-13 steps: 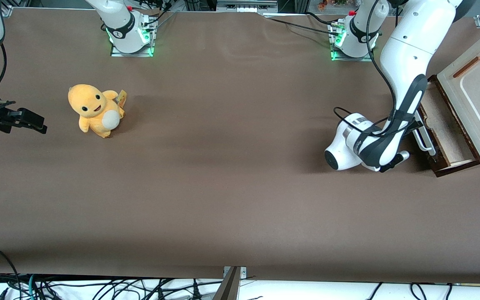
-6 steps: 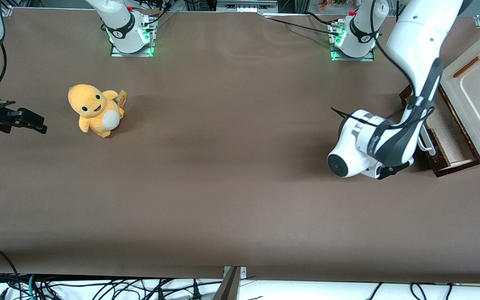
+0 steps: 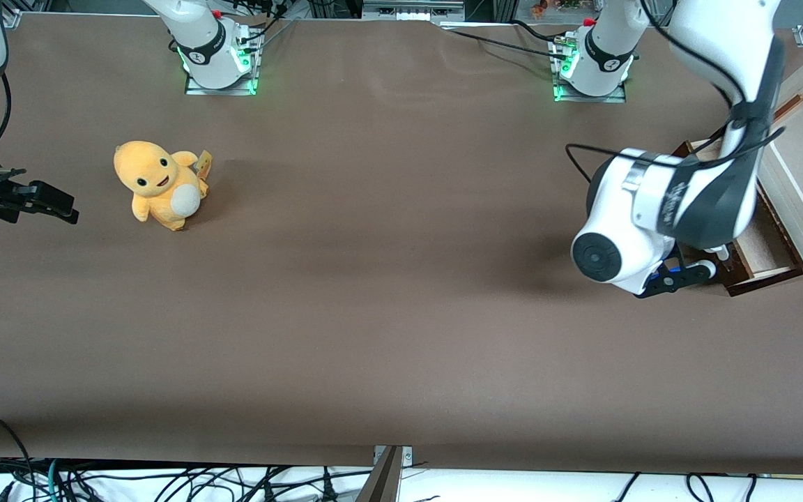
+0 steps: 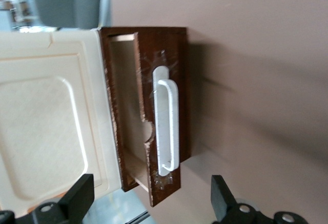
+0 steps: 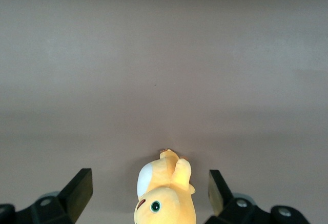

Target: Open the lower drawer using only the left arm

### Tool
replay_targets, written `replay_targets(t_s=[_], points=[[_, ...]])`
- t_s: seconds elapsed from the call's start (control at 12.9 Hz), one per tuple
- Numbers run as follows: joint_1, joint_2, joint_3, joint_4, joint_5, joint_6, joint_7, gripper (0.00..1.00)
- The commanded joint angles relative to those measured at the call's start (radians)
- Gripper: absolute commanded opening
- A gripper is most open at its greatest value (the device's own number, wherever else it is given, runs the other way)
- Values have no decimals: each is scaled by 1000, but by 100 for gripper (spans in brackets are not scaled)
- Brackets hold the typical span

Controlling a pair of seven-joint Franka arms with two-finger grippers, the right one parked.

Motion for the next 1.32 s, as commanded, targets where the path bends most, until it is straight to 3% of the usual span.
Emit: replay_targets(t_s=[0.0,0.23,0.47,0.62,0.78,0.93,1.24], points=[[0,-57,16,32,-93,48,130,100],[2,-120,74,33,-218,127,259,100],[-7,-192,194,33,-398,200,400,100],[-6,-212,228,33,-461,217,501,100],[-4,-226,258,32,-531,238,534,100],[-6,-247,326,32,-648,261,584,100],[-4,-263,335,32,-671,263,650,100]])
